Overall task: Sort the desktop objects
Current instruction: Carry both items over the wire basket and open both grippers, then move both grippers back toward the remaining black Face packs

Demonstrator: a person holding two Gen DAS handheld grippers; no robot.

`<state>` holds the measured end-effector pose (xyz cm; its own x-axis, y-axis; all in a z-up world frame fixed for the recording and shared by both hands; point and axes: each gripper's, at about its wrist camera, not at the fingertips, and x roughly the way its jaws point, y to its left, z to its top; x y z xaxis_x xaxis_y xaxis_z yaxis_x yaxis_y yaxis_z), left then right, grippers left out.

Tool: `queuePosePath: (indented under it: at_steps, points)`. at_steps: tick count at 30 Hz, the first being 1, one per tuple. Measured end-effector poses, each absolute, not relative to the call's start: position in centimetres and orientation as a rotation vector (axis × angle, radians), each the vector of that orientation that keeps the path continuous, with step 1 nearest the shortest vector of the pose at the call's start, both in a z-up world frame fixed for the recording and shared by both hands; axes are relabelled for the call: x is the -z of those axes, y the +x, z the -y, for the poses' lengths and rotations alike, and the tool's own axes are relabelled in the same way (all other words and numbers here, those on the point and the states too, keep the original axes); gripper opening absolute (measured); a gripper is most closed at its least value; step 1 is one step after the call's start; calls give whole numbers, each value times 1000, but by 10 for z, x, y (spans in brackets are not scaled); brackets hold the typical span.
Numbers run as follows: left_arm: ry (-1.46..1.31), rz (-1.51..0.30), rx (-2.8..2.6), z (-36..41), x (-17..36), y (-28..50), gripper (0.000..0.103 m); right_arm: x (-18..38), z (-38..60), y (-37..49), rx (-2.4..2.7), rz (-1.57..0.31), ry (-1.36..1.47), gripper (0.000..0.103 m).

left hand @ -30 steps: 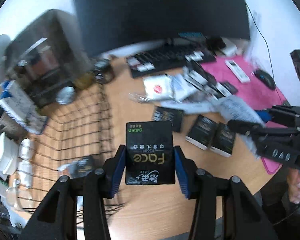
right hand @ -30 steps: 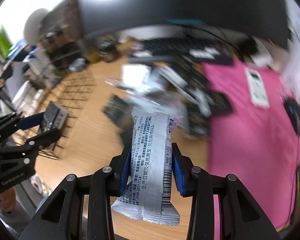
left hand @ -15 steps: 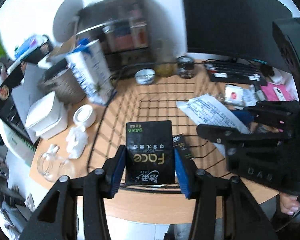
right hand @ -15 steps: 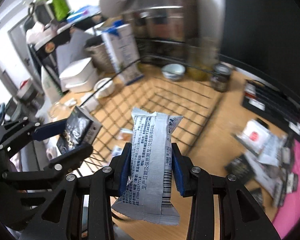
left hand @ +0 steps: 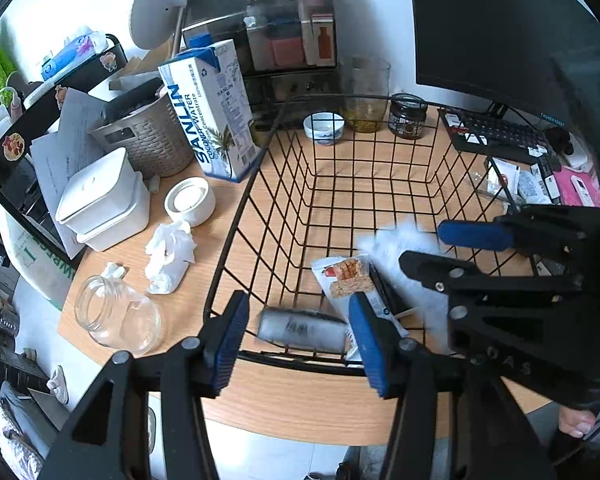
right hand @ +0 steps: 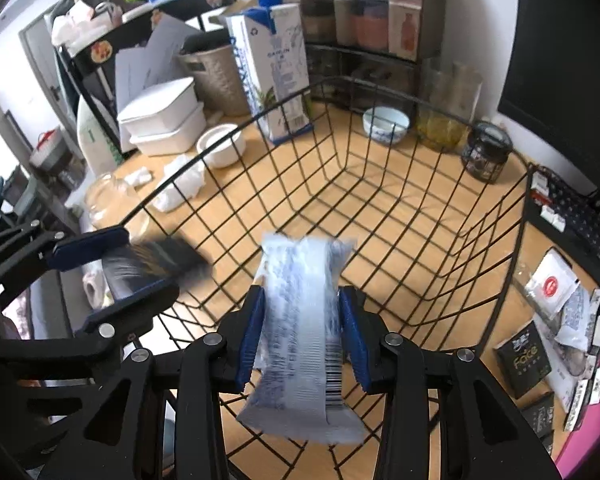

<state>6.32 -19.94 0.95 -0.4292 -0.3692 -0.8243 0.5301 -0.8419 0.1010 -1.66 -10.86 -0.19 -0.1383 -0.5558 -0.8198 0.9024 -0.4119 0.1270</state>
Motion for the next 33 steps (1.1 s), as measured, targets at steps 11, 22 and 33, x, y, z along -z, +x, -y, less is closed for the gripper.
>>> queuePosePath:
  at_steps: [11, 22, 33]
  points:
    - [1223, -181, 2336, 165, -30, 48, 68, -27, 55, -35, 1796, -412, 991, 43]
    - [1355, -6, 2550, 44, -24, -31, 69, -9, -92, -114, 2030, -291, 1146, 49]
    - [1560, 124, 2599, -20, 39, -114, 70, 70, -179, -156, 2046, -262, 1376, 49]
